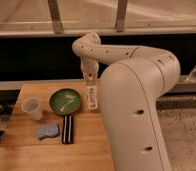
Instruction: Stand the bottle upright
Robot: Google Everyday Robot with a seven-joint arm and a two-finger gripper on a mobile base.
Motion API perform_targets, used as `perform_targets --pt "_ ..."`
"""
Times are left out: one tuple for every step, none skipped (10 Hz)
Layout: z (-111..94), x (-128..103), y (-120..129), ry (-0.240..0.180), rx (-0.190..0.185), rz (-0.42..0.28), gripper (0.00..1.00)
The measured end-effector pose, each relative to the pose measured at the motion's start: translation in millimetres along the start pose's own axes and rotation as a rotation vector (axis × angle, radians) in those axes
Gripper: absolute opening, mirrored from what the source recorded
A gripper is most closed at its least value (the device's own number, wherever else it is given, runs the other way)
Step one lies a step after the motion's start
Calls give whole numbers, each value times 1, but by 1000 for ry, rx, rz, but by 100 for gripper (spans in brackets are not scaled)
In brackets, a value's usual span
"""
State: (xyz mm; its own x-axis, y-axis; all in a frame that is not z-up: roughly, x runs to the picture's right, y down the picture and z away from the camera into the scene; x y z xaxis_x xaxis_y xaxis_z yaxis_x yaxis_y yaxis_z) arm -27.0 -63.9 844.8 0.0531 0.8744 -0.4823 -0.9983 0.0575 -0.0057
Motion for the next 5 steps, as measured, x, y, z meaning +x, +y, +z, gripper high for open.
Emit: perform_targets --pt "-2 -2 0 -10 -7 2 0" --pt "-4 -4 2 -19 -12 -1 0" --pt "-5 -5 1 -32 -17 -2 0" --pt "-6 -5 1 -40 -21 1 0" --pt "-6 -6 0 -52 -23 3 0"
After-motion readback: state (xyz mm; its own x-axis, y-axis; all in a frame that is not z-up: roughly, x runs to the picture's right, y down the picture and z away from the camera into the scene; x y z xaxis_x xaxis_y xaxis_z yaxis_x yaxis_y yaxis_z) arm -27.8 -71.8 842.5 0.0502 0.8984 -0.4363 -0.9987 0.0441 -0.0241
